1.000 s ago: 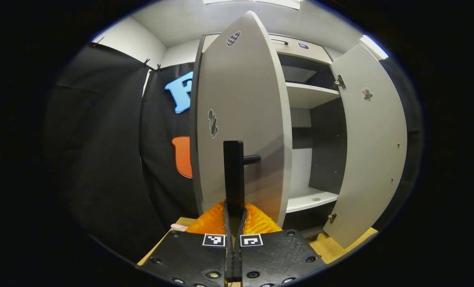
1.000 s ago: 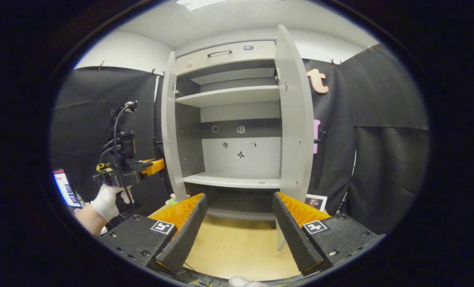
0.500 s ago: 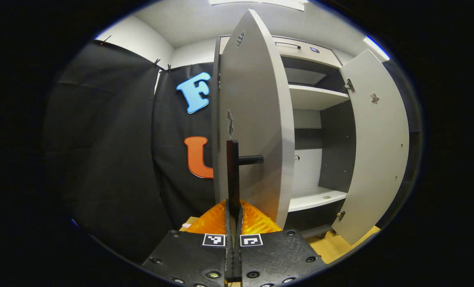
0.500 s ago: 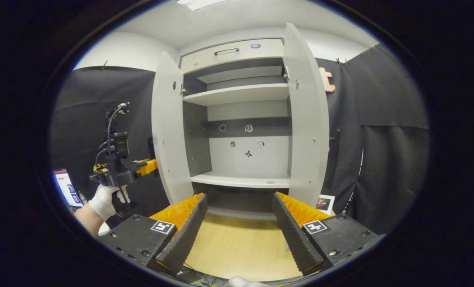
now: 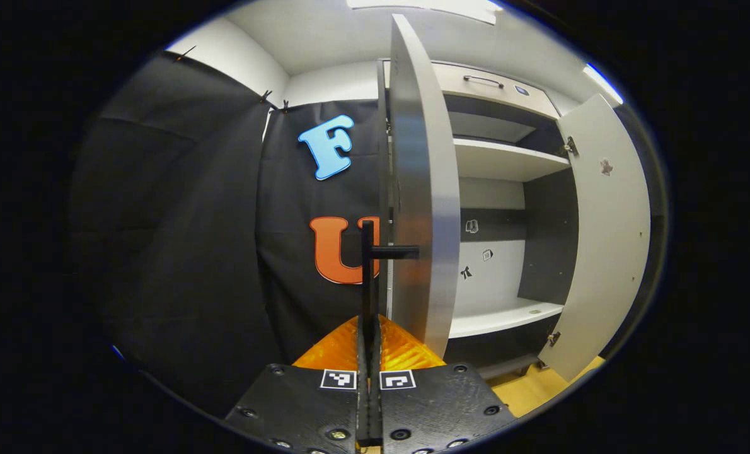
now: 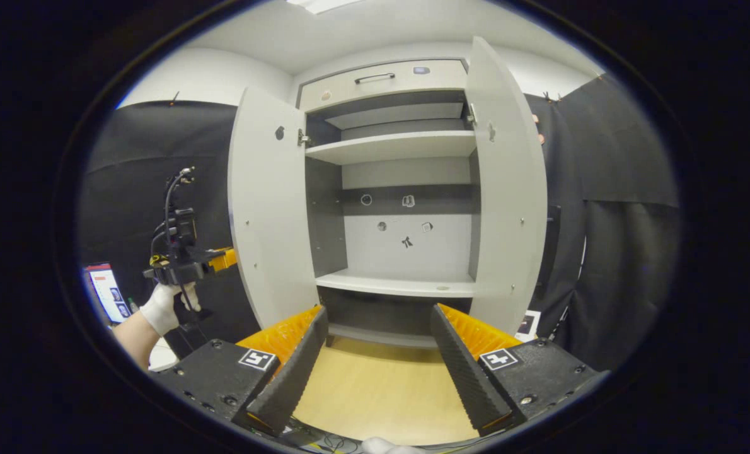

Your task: Open the right door of the double-door shoe cabinet with the right hand, and open the left door with the left hand.

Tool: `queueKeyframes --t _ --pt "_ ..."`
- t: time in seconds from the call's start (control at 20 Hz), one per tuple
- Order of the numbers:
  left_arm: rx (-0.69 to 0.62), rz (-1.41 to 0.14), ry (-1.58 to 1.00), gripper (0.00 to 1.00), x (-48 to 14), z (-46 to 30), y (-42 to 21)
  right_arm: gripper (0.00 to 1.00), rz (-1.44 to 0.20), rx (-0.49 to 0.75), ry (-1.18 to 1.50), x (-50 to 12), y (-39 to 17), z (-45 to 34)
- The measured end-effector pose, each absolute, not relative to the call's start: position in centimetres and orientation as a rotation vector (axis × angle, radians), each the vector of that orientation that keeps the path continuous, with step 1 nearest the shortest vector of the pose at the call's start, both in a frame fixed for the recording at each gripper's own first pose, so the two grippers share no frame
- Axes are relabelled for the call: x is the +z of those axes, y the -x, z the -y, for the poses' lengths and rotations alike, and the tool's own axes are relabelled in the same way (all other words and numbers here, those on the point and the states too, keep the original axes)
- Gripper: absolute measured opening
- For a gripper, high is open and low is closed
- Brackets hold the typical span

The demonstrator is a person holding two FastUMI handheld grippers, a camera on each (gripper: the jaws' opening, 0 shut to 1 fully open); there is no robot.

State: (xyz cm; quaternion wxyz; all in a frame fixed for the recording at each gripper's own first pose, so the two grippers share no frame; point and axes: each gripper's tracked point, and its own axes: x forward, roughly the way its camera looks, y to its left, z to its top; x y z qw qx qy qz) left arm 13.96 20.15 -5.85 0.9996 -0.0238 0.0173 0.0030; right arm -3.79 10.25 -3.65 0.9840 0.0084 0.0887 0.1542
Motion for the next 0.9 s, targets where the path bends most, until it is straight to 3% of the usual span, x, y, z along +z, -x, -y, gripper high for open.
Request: queueKeyframes --t 0.35,0.4,0.45,0.5,0.8,0.85,0.9 --pt "-0.071 -0.012 0.006 0.0 -5.9 -21.2 -14.1 1.0 -0.189 0.322 -0.004 -3.9 4.1 -11.2" --pt "-0.069 -0.015 -0.004 0.09 -5.9 -21.3 -14.0 1.0 -0.188 0.323 -0.001 -3.8 4.1 -11.3" --pt "-0.067 -0.017 -0.003 0.09 -5.8 -21.3 -14.0 1.0 -0.187 0.323 0.001 -3.8 4.2 -11.4" --pt "-0.063 -0.019 0.007 0.0 -5.8 -21.3 -14.2 1.0 -0.185 0.324 0.001 -3.7 4.3 -11.4" --pt "0.042 -0.047 -0.023 0.04 -6.6 -23.0 -12.9 1.0 -0.191 0.322 0.002 -3.9 4.5 -11.0" --pt "0.064 -0.051 -0.009 0.48 -6.8 -23.8 -12.5 1.0 -0.191 0.324 0.001 -3.9 4.5 -11.1" --pt "0.083 -0.059 0.01 0.37 -6.9 -24.4 -12.1 1.0 -0.189 0.323 0.0 -3.8 4.4 -11.1"
